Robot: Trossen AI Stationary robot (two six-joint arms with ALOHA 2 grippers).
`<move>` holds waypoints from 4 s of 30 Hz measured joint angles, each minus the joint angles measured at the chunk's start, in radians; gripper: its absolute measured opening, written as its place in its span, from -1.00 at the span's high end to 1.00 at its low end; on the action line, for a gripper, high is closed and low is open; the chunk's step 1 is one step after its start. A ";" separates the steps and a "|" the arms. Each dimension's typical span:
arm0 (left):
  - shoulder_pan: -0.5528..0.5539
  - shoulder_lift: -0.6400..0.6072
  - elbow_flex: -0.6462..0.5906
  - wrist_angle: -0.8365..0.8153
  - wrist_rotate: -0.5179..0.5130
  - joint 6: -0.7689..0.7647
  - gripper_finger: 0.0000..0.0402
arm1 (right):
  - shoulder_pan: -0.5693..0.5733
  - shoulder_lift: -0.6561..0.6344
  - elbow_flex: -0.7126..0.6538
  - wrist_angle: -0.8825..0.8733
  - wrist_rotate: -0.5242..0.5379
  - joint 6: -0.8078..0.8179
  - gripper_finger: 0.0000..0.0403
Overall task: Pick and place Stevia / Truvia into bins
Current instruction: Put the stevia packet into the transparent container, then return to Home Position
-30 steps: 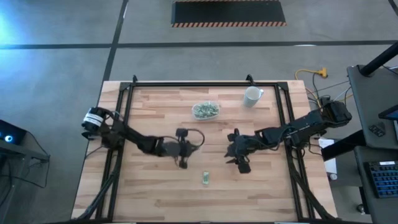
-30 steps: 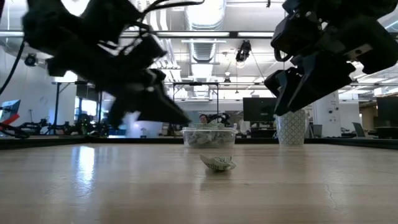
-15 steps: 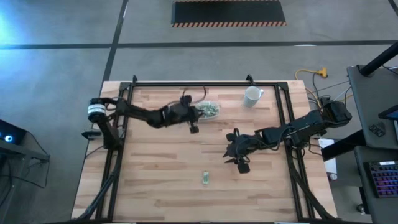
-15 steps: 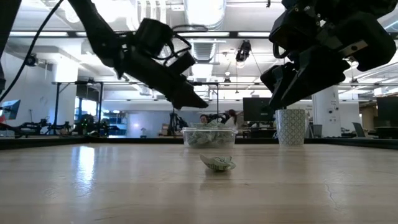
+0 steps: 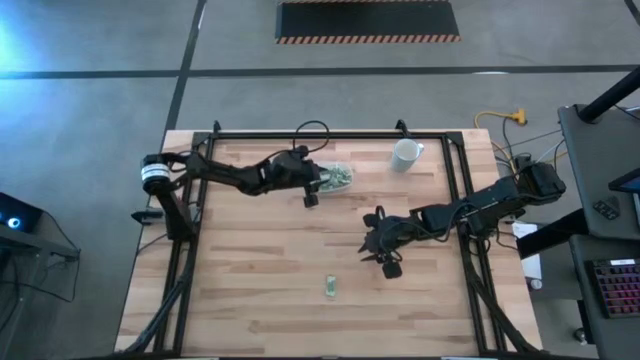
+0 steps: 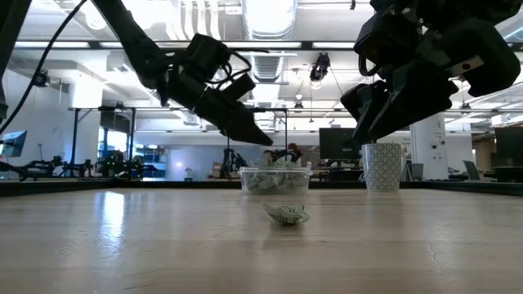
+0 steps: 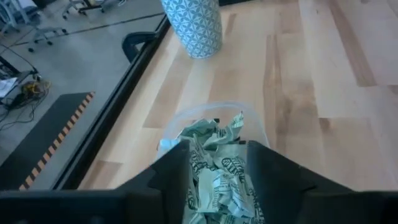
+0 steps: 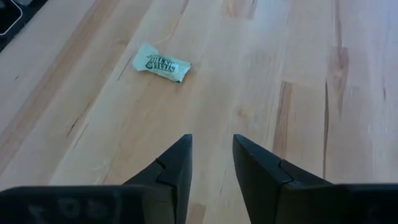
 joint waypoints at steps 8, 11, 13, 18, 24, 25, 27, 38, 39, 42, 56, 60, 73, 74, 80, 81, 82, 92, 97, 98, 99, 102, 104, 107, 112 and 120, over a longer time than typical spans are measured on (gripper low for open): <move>-0.048 -0.084 0.000 -0.162 0.089 -0.033 0.02 | 0.004 0.065 -0.019 0.229 -0.030 -0.043 0.48; -0.091 -0.156 -0.014 -0.254 0.100 -0.053 0.01 | 0.007 0.145 -0.018 0.355 -0.090 -0.082 0.47; -0.127 -0.210 -0.033 -0.295 0.102 -0.059 0.01 | 0.007 0.212 -0.008 0.429 -0.124 -0.100 0.47; -0.215 -0.346 -0.107 -0.325 0.103 -0.119 0.01 | 0.007 0.359 0.057 0.502 -0.159 -0.120 0.49; -0.316 -0.502 -0.238 -0.327 0.103 -0.229 0.01 | 0.013 0.473 0.162 0.504 -0.212 -0.134 0.47; -0.332 -0.527 -0.263 -0.321 0.102 -0.250 0.01 | 0.015 0.487 0.176 0.503 -0.217 -0.134 0.45; -0.361 -0.569 -0.310 -0.328 0.094 -0.296 0.01 | 0.019 0.513 0.203 0.489 -0.223 -0.134 0.41; -0.469 -0.702 -0.486 -0.241 -0.038 -0.445 0.01 | 0.018 0.569 0.290 0.296 -0.224 -0.118 0.31; -0.472 -0.704 -0.493 -0.227 -0.039 -0.447 0.01 | 0.018 0.568 0.290 0.289 -0.223 -0.118 0.32; -0.476 -0.704 -0.507 -0.199 -0.042 -0.448 0.01 | 0.018 0.560 0.290 0.275 -0.222 -0.113 0.39; -0.476 -0.696 -0.505 -0.191 -0.044 -0.444 0.01 | 0.012 0.487 0.283 0.228 -0.081 -0.176 0.88; -0.476 -0.696 -0.506 -0.193 -0.044 -0.437 0.01 | -0.004 0.441 0.283 0.204 0.121 -0.216 0.89; -0.476 -0.695 -0.506 -0.191 -0.044 -0.436 0.01 | -0.254 0.314 0.298 0.201 0.628 -0.237 0.89; -0.476 -0.695 -0.506 -0.191 -0.045 -0.436 0.01 | -0.286 0.311 0.298 0.201 0.601 -0.217 0.89; -0.476 -0.679 -0.506 -0.191 -0.085 -0.436 0.01 | -0.455 0.318 0.298 0.205 0.352 -0.076 0.89; -0.476 -0.672 -0.507 -0.194 -0.090 -0.436 0.01 | -0.476 0.324 0.298 0.207 0.327 -0.052 0.89; -0.476 -0.661 -0.507 -0.188 -0.092 -0.436 0.01 | -0.493 0.332 0.298 0.206 0.311 -0.032 0.89; -0.476 -0.520 -0.494 -0.071 -0.093 -0.411 0.01 | -0.517 0.368 0.298 0.219 0.230 -0.060 0.62; -0.476 -0.505 -0.478 -0.064 -0.093 -0.408 0.01 | -0.517 0.367 0.298 0.227 0.232 -0.066 0.35; -0.476 -0.505 -0.476 -0.063 -0.093 -0.408 0.01 | -0.517 0.366 0.298 0.229 0.233 -0.068 0.30; -0.476 -0.508 -0.473 -0.063 -0.093 -0.409 0.01 | -0.517 0.362 0.298 0.229 0.233 -0.071 0.26; -0.476 -0.517 -0.468 -0.043 -0.097 -0.409 0.01 | -0.517 0.336 0.298 0.230 0.233 -0.087 0.19; -0.476 -0.520 -0.468 -0.017 -0.098 -0.409 0.01 | -0.515 0.307 0.298 0.228 0.233 -0.090 0.16; -0.476 -0.523 -0.465 -0.007 -0.099 -0.409 0.01 | -0.513 0.247 0.298 0.222 0.224 -0.090 0.15; -0.466 -0.490 -0.487 0.168 -0.103 -0.258 0.01 | -0.502 0.119 0.297 0.126 -0.005 -0.145 0.17; -0.300 -0.431 -0.512 0.425 0.045 -0.150 0.01 | -0.469 -0.145 0.210 -0.001 -0.313 -0.262 0.18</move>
